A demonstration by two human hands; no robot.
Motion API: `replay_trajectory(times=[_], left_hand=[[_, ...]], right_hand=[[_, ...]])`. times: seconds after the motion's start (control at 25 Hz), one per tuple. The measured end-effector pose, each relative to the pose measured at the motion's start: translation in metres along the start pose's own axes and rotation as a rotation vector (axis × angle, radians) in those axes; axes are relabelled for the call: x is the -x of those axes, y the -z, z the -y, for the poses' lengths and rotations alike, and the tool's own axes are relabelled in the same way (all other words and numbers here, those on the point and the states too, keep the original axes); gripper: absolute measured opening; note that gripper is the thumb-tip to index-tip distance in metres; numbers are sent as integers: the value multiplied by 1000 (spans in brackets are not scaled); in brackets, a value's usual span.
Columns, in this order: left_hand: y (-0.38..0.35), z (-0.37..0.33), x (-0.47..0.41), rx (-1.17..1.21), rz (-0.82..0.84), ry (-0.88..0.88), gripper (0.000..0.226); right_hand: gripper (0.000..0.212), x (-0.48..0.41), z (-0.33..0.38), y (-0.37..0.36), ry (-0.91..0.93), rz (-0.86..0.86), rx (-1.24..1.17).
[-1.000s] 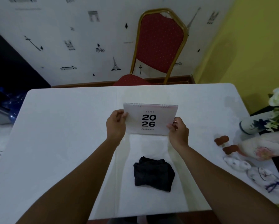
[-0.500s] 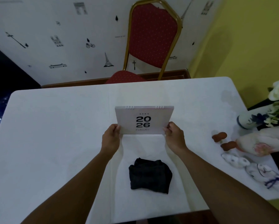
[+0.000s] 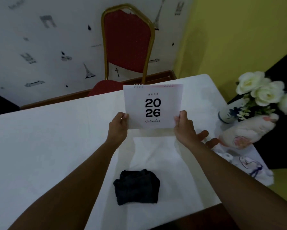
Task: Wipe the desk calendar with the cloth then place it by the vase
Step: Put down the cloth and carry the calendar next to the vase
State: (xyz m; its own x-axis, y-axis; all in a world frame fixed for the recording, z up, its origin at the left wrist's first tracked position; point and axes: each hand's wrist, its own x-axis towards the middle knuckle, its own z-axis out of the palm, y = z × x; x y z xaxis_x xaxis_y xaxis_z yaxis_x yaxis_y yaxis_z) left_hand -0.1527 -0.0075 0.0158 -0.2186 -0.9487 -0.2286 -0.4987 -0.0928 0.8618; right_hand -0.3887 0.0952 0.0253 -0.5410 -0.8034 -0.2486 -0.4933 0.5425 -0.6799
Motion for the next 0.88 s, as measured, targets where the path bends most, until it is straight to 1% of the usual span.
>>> replay_trajectory(times=[0.12,0.2,0.32,0.44,0.56,0.76,0.88], left_hand=[[-37,-30,-16,-20,41,-61,33],[-62,-48,-27,-28,69,-87,32],[-95,-66,-43,-43,97,-92,32],[-122,-70,-55,-51,127,-80,34],[-146,-72,-63,-67,154,-81,30],[-176,-71,-76,-78,193,-99,27],[-184,-68,-81,-107,208,-103,27]], right_hand=[[15,-10,-19,29,-74,-155,7],[14,-18,-32,45,-68,-238,-73],[16,-34,-47,66,-77,-319,-90],[12,-51,-60,80,-155,-302,-116],[9,-63,-73,87,-228,-280,-140],[25,-73,-84,85,-385,-256,-130],[39,-76,-86,79,-470,-219,-97]])
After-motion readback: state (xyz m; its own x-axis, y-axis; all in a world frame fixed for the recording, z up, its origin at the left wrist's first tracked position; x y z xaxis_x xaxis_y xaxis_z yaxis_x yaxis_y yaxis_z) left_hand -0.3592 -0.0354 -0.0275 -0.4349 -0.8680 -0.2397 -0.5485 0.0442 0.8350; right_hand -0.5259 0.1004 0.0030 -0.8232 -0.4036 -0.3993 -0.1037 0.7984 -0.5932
